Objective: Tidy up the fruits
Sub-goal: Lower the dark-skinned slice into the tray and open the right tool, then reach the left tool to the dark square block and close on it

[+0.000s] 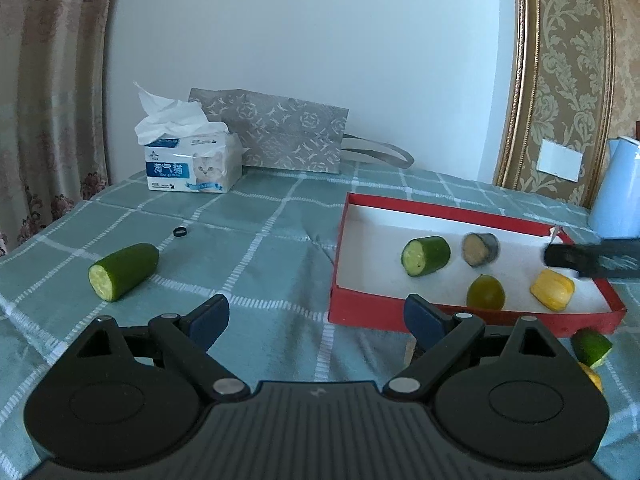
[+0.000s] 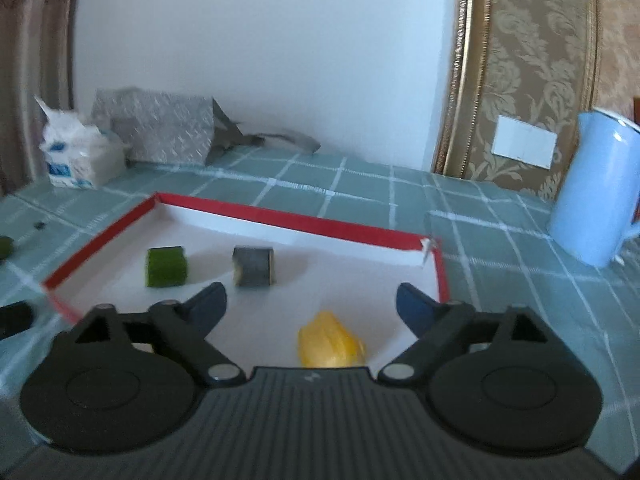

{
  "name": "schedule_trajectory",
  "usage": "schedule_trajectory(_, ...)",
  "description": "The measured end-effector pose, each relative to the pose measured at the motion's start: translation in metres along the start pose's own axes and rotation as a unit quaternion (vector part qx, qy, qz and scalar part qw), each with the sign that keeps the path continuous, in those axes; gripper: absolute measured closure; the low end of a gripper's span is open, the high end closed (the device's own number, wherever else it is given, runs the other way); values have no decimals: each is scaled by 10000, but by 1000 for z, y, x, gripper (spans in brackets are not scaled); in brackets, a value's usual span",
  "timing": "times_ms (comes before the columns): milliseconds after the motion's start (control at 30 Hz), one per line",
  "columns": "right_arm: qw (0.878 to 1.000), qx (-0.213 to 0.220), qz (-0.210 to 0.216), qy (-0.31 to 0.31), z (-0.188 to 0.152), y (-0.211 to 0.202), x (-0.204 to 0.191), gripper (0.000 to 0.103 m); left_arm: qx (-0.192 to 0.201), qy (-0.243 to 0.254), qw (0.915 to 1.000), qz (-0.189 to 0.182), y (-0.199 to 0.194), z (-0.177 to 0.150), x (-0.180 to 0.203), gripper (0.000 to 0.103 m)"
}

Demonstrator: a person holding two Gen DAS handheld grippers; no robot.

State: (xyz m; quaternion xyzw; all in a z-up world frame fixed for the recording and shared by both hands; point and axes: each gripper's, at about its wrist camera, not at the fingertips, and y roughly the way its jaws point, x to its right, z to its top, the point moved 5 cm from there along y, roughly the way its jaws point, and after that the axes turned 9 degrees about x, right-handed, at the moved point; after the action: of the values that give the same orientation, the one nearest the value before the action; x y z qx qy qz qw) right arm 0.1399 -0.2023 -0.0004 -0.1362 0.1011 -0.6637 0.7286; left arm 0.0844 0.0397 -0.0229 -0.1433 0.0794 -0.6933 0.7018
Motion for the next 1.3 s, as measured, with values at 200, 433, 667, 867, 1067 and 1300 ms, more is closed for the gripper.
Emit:
schedule_trajectory(200,9994,312,-61,161,-28,-57,12,1,69,51,9999,-115,-4,0,5,8)
schedule_trajectory(433,9949,-30,181,989,-56,-70,30,0,225,193,9993,-227,-8,1,13,8)
schedule_trajectory(667,9915,-212,218,1264,-64,-68,34,0,162,320,9991,-222,-5,-2,18,8)
schedule_trajectory(867,9917,-224,226,1247,-63,-69,32,0,190,371,9982,-435,-5,-2,25,8)
schedule_trajectory(1067,9919,-162,313,1222,-62,-73,30,0,102,540,9972,-514,1,-4,35,8)
schedule_trajectory(1300,9922,-121,384,1180,-60,-77,26,0,-221,731,9951,-635,13,-12,44,8)
